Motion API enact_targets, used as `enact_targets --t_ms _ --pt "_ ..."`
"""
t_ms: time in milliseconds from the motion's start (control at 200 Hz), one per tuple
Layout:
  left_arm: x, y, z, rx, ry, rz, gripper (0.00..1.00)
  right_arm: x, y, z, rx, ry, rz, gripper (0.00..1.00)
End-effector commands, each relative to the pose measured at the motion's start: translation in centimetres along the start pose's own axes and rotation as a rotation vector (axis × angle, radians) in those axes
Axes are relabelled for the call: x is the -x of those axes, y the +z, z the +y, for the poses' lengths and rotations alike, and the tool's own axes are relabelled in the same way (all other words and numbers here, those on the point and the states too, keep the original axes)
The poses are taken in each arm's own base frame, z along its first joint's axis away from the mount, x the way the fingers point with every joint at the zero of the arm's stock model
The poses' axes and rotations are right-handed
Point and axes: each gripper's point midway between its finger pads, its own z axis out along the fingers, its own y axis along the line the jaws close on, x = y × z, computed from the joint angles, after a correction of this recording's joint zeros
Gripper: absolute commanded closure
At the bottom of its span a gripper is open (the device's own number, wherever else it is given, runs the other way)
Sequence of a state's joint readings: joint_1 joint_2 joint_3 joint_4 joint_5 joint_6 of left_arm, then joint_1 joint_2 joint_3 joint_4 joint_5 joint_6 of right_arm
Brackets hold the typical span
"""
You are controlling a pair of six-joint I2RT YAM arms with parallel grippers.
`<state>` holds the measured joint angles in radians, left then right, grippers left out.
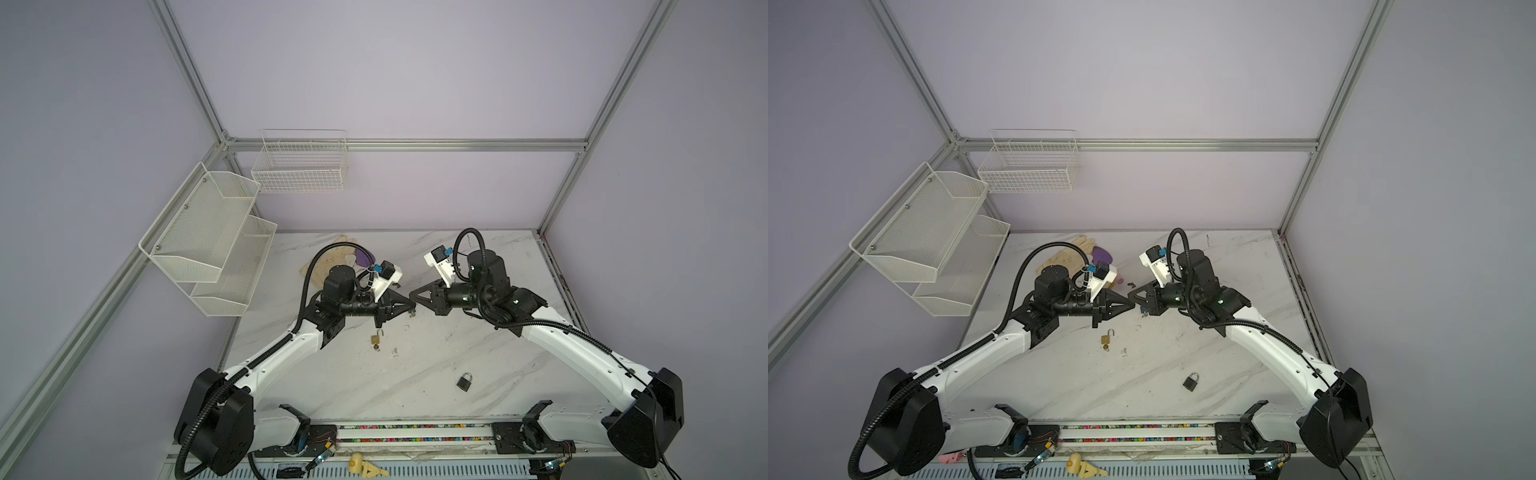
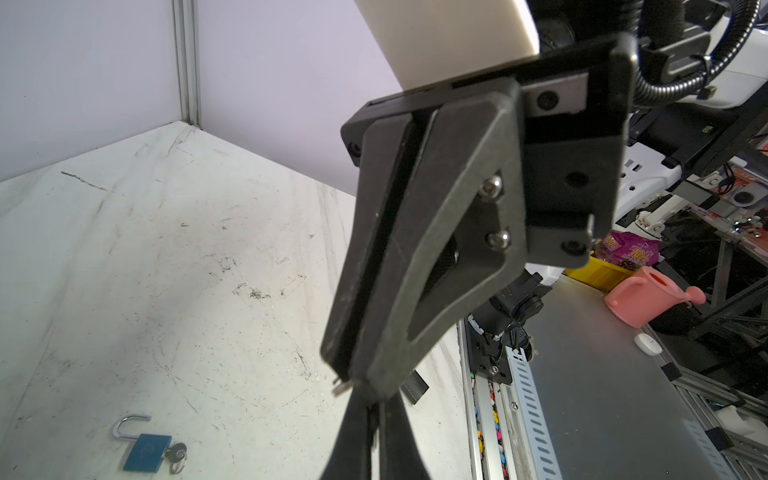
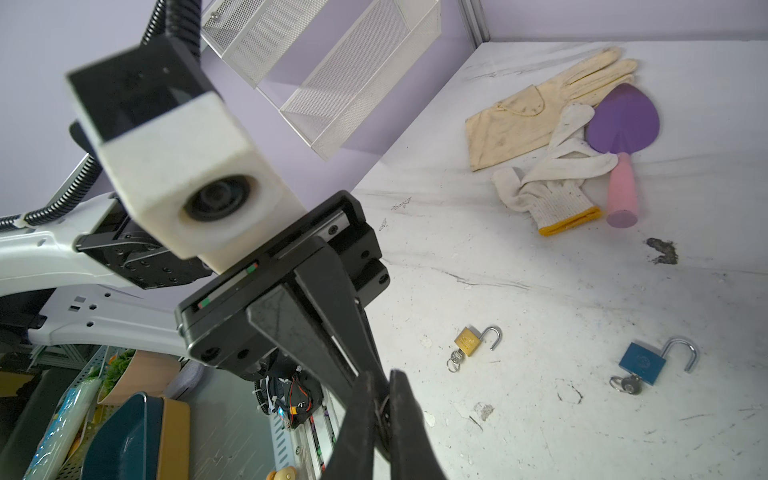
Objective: Unlock with the key
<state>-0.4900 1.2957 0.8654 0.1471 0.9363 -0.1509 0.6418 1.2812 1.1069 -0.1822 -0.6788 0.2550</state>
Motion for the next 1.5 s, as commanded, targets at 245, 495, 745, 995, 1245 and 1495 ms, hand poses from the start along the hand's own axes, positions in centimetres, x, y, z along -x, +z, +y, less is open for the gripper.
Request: enact_targets --t_ms 245,495,745,995,1245,1495 --pt "6.9 -0.6 -3.3 -0.098 0.175 -0.104 1.00 -1.9 0.1 -0.9 0.005 -0.008 0.036 0.82" --pt "8.3 -0.6 -3.6 -0.103 0.207 -0.117 1.00 -2.1 0.0 -0.7 0.028 -0.002 0.038 0.88" --pt "9.7 -0.9 -4.0 -0.103 0.235 -0.142 1.00 -1.3 -0.2 -0.1 0.072 0.015 0.012 1.00" --pt "10.6 -1.0 -4.3 -0.110 0.250 -0.158 1.00 -0.5 -0.5 0.2 0.089 0.017 -0.012 1.00" --pt "10.6 -0.8 -4.1 -0.108 0.237 -0.153 1.00 1.8 -1.4 0.3 0.078 0.039 -0.087 1.00" --pt "10.5 -0.7 -3.7 -0.098 0.224 -0.151 0.98 3.3 -1.8 0.7 0.074 0.052 -0.140 1.00"
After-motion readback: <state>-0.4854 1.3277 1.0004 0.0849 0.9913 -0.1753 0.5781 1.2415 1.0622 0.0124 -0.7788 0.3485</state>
